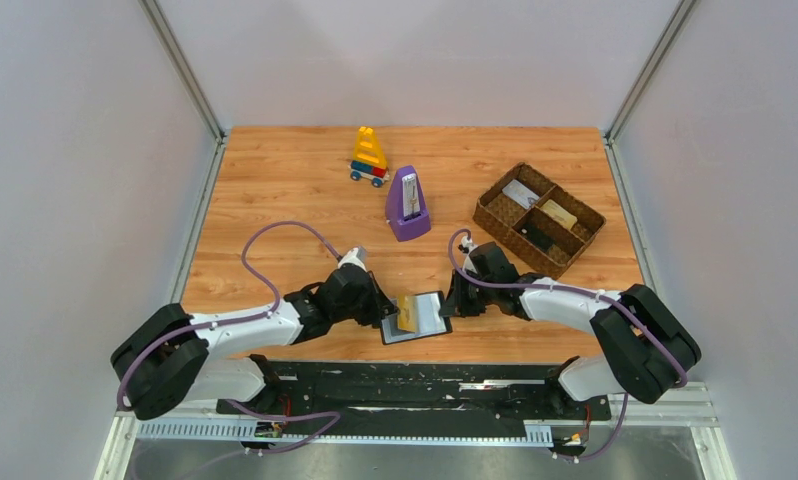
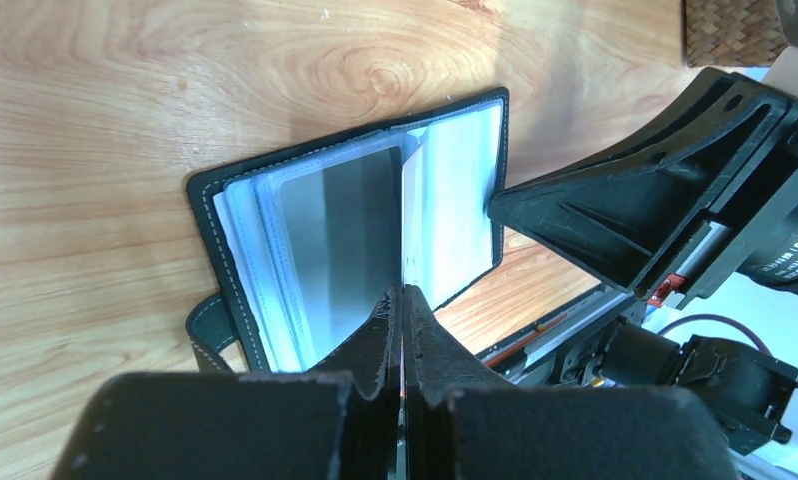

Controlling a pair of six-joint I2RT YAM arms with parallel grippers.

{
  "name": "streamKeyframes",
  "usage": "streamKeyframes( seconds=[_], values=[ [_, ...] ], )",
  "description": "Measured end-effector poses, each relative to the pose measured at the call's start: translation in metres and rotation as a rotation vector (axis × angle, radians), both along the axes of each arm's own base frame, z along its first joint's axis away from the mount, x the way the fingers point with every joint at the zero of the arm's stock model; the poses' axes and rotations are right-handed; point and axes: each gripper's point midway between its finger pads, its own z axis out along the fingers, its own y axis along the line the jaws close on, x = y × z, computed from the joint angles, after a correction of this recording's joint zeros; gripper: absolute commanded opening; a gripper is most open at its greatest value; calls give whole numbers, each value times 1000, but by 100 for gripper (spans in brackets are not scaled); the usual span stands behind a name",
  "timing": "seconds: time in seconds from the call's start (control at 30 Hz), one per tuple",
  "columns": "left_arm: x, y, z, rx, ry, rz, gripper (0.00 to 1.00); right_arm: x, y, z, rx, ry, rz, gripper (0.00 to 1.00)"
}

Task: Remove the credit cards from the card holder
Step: Remove the credit card from the card holder, then pick up the credit card from the card holder.

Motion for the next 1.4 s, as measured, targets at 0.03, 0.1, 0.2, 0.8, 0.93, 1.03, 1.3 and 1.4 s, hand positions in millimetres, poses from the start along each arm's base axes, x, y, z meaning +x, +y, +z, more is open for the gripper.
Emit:
streamKeyframes(
  seconds=[0.03,0.1,0.2,0.8,0.93,1.03,1.3,1.4],
  values=[
    [1,1,2,0,-6,6,0,0,0,0,-1,1,0,8],
    [1,4,5,3,-12,16,0,0,0,0,-3,2,0,9],
    [2,10,8,14,-21,30,0,1,-1,2,-17,9,2,15],
    [0,32,21,60,-79,28,22,-4,26,76,219,-85,91,39],
    [2,40,7,131,-58,4,30,-9,38,71,231,-50,105,40],
    [5,45,0,150,-43,-6,39,-13,48,60,211,-5,117,41],
    [19,51,-9,166,-54,-53,50,-8,66,40,157,34,124,32],
    [22,53,-15,173,-51,-78,49,-5,69,34,142,38,121,30]
  ],
)
